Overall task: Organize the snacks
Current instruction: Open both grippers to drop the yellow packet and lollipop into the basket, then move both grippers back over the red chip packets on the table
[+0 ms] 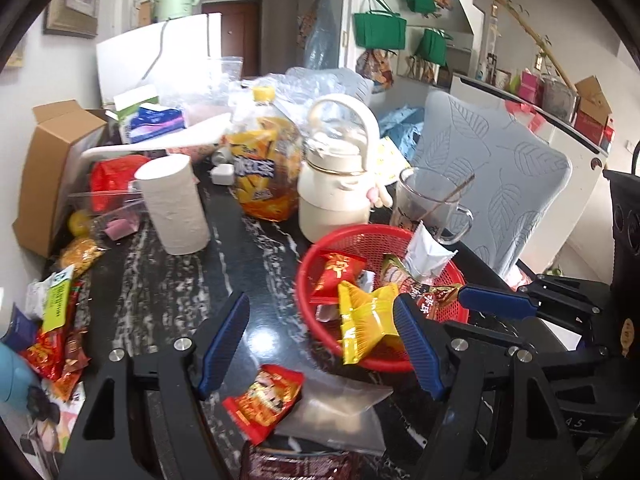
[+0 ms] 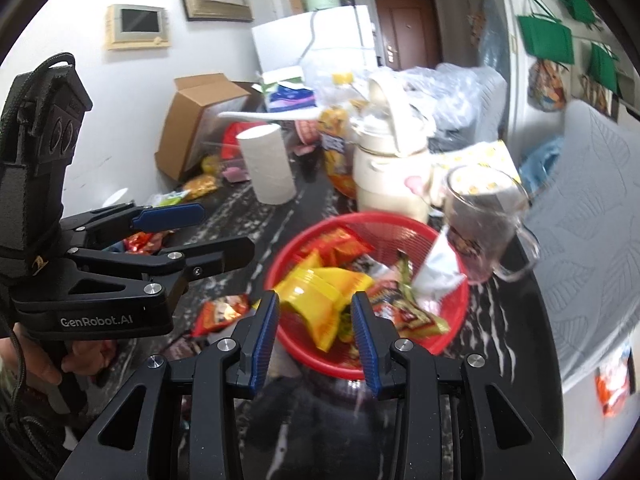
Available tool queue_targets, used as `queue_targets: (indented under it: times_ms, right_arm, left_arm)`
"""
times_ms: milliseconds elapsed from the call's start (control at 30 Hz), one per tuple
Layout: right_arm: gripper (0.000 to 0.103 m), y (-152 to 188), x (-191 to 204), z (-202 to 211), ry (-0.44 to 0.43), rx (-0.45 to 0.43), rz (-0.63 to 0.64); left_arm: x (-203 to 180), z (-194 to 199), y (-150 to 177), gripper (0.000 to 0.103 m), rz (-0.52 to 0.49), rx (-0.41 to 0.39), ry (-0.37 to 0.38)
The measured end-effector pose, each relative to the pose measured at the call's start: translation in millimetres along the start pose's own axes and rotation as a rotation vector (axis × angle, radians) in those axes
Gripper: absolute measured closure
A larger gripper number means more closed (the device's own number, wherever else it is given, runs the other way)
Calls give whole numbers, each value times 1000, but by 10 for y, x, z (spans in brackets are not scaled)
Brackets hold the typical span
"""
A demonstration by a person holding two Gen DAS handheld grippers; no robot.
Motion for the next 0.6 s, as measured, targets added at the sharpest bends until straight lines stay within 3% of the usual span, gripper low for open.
queue_targets:
  times_ms: [500, 600]
  right_arm:
    - [66, -211, 607, 31, -80, -44, 125]
    - [61, -220, 750, 5, -101, -45, 153]
  left_arm:
    - [443, 543, 215, 30, 111, -65, -83]
    - [544, 620, 300, 30, 132, -66, -94]
Point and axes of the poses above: each gripper's, at about its wrist camera, not at the fingertips, and z roughly against the way its jaws point, x to its left, y to its underside, the point moved 1 cm from there along -z, roughly the way its jaws point, and after that the axes turned 8 degrees about x, right-handed, at the moved point
